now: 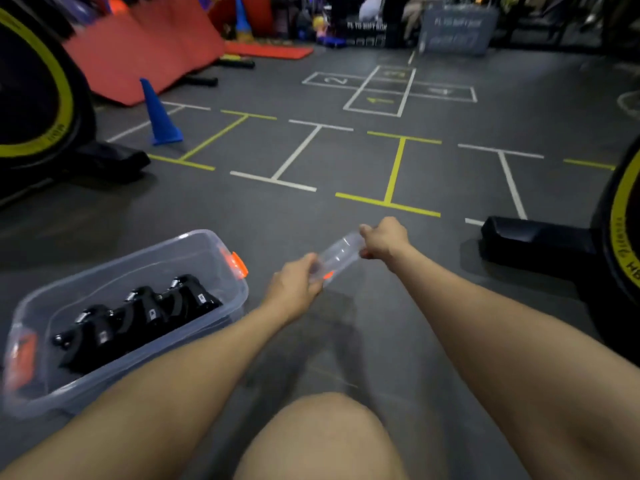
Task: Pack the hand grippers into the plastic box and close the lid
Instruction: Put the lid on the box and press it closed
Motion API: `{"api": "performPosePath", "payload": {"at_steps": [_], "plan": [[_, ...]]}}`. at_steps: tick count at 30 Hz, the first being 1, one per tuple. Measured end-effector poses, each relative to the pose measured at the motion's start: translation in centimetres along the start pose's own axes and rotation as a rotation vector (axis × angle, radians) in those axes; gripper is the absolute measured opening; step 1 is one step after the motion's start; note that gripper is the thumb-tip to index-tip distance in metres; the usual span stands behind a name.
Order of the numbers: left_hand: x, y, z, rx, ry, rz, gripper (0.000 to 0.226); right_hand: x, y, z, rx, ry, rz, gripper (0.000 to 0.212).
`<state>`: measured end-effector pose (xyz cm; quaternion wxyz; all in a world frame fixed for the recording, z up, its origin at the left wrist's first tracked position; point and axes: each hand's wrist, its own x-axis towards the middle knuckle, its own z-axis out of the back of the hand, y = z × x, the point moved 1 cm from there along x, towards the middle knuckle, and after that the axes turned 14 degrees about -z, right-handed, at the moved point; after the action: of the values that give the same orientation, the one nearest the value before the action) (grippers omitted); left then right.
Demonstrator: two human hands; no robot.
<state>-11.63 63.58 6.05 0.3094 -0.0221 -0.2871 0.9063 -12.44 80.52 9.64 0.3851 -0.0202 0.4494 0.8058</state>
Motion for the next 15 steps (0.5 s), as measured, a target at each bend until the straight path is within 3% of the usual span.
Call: {"api": "performPosePath", "payload": {"at_steps": [3, 6, 9, 10, 13, 15], "plan": [[-1.0, 1.9, 4.6, -0.204, -0.241, 0.135, 0.009, -2.1, 2.0, -1.0, -0.024, 0.049, 0.086, 0.032], [-3.1, 4.5, 8.8, -0.441, -0.443, 0.266, 0.023, -5.4, 3.4, -2.1, -0.161, 0.093, 0.150, 0.027], [-6.2, 6.2, 12.4, -0.546, -0.587, 0.270, 0.021, -8.3, 4.5, -4.0, -0.285, 0.120, 0.204, 0.028], [-7.1, 7.0, 13.3, -0.569, -0.623, 0.270, 0.015, -9.1, 4.9, -4.8, -0.333, 0.120, 0.224, 0.029], [-9.8, 9.8, 16.0, -0.637, -0.699, 0.345, 0.032, -10.7, 6.0, -7.4, -0.440, 0.111, 0.256, 0.034], [-11.6, 11.7, 17.4, -0.701, -0.757, 0.386, 0.029, -10.8, 6.4, -9.0, -0.469, 0.096, 0.247, 0.037]]}}
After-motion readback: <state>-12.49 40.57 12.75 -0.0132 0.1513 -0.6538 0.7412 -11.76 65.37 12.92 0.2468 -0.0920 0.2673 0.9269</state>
